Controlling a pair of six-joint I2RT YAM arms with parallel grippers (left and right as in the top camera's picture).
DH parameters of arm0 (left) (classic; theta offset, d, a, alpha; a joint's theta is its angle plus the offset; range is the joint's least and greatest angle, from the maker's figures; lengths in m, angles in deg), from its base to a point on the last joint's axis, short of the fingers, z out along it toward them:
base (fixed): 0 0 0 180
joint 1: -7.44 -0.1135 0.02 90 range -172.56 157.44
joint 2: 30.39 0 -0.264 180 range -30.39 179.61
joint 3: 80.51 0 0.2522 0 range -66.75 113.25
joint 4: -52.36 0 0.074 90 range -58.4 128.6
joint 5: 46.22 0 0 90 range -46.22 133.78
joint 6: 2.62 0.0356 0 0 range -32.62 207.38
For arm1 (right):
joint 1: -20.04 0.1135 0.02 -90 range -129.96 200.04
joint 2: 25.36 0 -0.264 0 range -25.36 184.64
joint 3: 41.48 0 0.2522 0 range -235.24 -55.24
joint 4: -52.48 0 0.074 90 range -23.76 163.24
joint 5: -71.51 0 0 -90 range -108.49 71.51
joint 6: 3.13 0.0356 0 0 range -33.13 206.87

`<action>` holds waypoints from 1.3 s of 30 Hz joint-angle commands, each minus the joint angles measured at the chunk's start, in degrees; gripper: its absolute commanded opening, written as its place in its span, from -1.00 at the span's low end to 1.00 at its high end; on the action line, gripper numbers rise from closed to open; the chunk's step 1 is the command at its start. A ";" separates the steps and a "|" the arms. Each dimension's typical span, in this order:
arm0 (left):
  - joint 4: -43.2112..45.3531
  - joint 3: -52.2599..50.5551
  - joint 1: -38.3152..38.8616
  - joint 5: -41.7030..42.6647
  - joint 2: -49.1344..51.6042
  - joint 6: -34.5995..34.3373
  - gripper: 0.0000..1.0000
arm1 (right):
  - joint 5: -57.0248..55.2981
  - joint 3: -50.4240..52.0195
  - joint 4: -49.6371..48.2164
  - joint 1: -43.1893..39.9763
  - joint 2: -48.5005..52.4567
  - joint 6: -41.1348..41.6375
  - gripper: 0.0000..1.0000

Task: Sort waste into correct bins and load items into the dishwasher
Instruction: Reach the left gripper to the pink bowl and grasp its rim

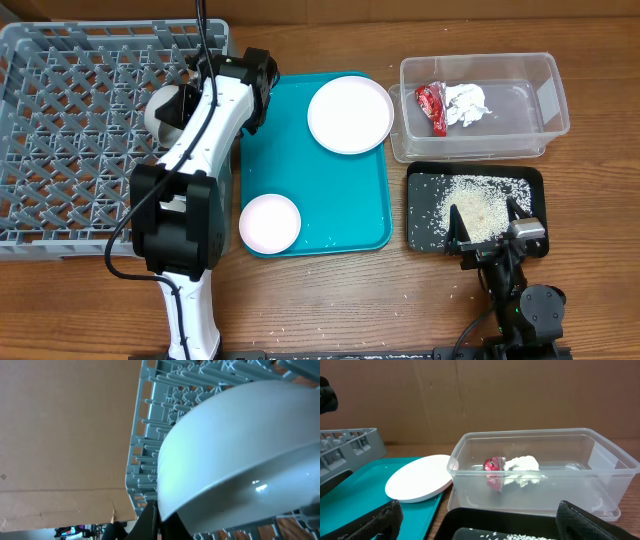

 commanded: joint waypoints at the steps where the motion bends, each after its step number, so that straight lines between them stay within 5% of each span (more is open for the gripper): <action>1: -0.68 -0.61 1.25 11.65 1.60 -1.22 -0.92 | -0.07 0.57 -0.37 -0.22 -0.50 0.00 1.00; 8: -10.86 2.93 2.67 12.15 0.04 -9.44 -0.78 | -0.07 0.57 -0.37 -0.22 -0.50 0.00 1.00; 12: -14.36 10.67 3.02 23.02 -3.76 -10.93 -0.17 | -0.07 0.57 -0.35 -0.22 -0.50 0.00 1.00; 17: -12.24 15.41 2.99 43.93 -7.41 -10.12 0.11 | -0.07 0.57 -0.37 -0.22 -0.50 0.00 1.00; 23: -8.17 15.91 3.37 70.62 -9.73 3.85 0.01 | -0.07 0.57 -0.35 -0.22 -0.50 0.00 1.00; 26: -10.88 15.37 5.68 76.94 -9.68 10.25 -0.04 | -0.07 0.57 -0.37 -0.22 -0.50 0.00 1.00; 30: -14.38 12.87 9.64 73.85 -9.70 10.51 -0.16 | -0.07 0.57 -0.37 -0.22 -0.50 0.00 1.00; 37: -12.50 -1.73 12.26 64.43 -9.73 -0.98 -0.25 | -0.07 0.57 -0.37 -0.22 -0.50 0.00 1.00; 38: -10.95 -4.35 12.20 63.87 -9.73 -1.44 -0.32 | -0.07 0.57 -0.37 -0.22 -0.50 0.02 1.00; 39: -7.67 -8.70 12.22 65.35 -9.73 -1.40 -0.61 | -0.07 0.57 -0.37 -0.22 -0.50 0.00 1.00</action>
